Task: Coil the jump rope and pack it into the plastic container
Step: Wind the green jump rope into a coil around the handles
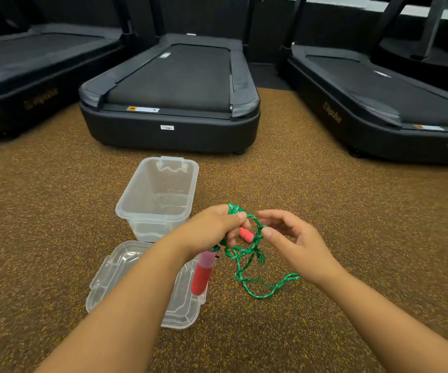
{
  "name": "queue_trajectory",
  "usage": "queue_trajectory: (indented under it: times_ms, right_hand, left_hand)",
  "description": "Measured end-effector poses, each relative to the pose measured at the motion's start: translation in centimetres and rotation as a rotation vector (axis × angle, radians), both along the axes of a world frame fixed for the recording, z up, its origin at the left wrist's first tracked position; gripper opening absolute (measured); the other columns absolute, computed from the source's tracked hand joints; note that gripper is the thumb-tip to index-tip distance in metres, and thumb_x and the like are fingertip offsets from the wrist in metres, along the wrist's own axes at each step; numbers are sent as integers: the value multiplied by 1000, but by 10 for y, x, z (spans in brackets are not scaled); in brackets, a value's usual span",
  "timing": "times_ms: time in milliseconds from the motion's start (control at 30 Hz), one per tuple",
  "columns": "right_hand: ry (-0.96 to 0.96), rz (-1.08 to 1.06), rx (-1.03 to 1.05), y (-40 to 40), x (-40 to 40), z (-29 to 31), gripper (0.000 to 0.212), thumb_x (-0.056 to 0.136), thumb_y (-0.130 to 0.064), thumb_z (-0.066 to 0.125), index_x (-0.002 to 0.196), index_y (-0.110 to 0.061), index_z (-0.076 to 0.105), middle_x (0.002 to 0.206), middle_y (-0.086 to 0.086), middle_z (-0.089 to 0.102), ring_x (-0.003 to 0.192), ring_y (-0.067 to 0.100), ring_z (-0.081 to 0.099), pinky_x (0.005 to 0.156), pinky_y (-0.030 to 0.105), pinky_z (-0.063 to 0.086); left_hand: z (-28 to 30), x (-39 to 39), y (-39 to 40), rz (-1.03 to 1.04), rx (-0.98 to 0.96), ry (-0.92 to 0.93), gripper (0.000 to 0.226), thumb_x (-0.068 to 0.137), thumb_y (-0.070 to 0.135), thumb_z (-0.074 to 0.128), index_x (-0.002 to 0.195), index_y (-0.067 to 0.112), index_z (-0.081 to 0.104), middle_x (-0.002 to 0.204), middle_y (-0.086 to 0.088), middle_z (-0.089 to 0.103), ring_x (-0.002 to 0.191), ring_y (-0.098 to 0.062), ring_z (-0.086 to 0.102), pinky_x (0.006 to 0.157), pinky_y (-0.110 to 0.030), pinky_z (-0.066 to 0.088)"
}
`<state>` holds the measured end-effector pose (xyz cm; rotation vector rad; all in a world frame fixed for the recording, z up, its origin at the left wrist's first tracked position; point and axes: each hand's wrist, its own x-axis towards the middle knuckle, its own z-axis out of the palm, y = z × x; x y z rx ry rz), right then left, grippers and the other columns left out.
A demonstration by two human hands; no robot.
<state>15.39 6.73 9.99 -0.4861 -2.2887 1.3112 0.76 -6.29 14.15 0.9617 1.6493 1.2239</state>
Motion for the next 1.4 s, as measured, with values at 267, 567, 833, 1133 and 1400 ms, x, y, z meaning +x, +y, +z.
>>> queue_trajectory:
  times_ms: [267,567,833,1133,1400]
  right_hand:
    - [12,-47,-198,-1,3,-2,33,85,-10,67,111,-30,67,107,-4,71,95,1,64,83,19,50]
    - [110,-249,-345,-3,-12,6,8,89,-12,61,87,-16,67,81,0,67,72,8,59,69,23,50]
    - [118,-627,-969,27,7,-13,12,98,-24,46,94,-16,54,80,5,63,73,18,59,69,30,47]
    - [-160,-659,-803,49,30,-36,22,93,-22,56,110,-8,59,87,7,68,75,18,61,72,33,50]
    - [-207,-247,-302,16,2,-2,43,91,3,45,122,-25,58,121,-5,63,105,7,59,84,18,44]
  left_hand:
    - [4,-2,0,8,38,-68,23,100,16,39,83,10,53,58,-3,38,46,0,56,59,-20,42]
    - [-3,-8,1,60,13,-69,24,99,17,41,80,11,55,53,2,41,52,-12,44,56,-20,42]
    - [-9,-22,-2,264,-46,-55,23,98,18,42,80,11,55,55,1,42,51,-13,43,55,-23,39]
    - [-8,-25,-1,358,15,-108,23,98,22,42,84,10,56,53,3,41,50,-13,45,57,-24,40]
    - [-2,-12,2,186,6,-102,26,99,17,40,80,9,56,51,3,40,49,-10,41,47,-15,41]
